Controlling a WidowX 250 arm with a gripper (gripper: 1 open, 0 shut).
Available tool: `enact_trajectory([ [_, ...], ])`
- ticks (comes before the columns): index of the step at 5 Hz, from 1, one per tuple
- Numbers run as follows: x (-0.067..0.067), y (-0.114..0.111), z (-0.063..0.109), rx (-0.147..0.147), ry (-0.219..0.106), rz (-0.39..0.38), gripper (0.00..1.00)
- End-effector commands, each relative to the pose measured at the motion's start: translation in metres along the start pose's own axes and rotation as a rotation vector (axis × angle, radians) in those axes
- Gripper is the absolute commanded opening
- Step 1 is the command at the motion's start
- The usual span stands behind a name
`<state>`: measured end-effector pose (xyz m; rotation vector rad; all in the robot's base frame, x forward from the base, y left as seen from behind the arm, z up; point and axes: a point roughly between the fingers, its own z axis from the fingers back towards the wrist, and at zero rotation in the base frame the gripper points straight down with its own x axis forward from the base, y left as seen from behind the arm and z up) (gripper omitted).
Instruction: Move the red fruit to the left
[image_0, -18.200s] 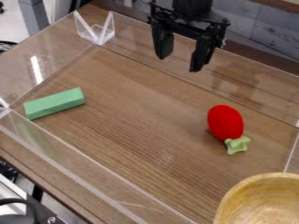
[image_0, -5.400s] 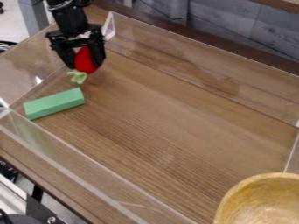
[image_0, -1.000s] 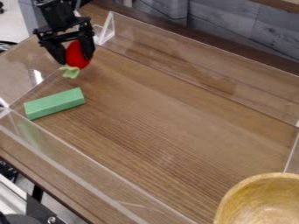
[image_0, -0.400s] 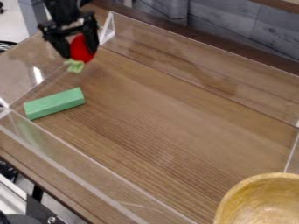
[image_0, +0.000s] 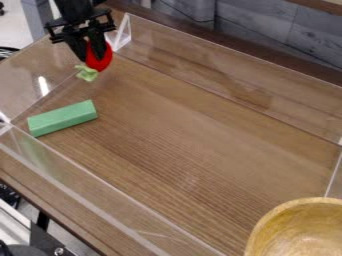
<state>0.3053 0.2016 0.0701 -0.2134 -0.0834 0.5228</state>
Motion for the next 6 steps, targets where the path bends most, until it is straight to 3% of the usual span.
enact_trajectory([
  [1, 0.004, -0.011, 0.01, 0.026, -0.061, -0.018, 1.0],
  [2, 0.0, -0.015, -0.002, 0.039, -0.055, -0.011, 1.0],
  [6, 0.011, -0.013, 0.004, 0.023, -0.079, -0.095, 1.0],
])
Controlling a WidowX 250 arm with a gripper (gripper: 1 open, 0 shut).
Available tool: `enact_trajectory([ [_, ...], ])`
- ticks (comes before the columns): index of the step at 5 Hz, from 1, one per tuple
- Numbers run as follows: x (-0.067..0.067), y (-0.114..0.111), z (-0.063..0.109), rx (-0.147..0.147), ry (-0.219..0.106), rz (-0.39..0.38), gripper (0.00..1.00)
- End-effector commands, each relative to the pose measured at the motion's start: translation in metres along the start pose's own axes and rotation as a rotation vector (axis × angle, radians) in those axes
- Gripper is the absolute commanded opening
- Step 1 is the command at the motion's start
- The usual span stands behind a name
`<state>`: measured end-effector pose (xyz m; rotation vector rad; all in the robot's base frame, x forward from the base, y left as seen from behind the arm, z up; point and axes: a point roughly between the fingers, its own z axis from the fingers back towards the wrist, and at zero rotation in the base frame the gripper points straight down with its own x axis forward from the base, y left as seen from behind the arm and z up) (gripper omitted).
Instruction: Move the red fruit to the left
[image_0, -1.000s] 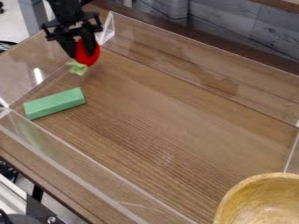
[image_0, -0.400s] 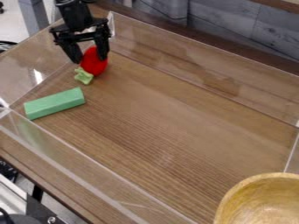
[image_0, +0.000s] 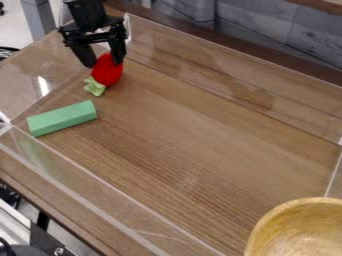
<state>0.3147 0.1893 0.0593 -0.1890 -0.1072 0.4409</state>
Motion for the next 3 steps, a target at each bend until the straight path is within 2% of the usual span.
enact_trajectory([
  [1, 0.01, -0.001, 0.036, 0.016, -0.077, 0.038, 1.0],
  [2, 0.01, -0.004, 0.055, 0.02, -0.097, 0.084, 1.0],
  [3, 0.012, -0.009, 0.064, 0.013, -0.12, 0.103, 1.0],
])
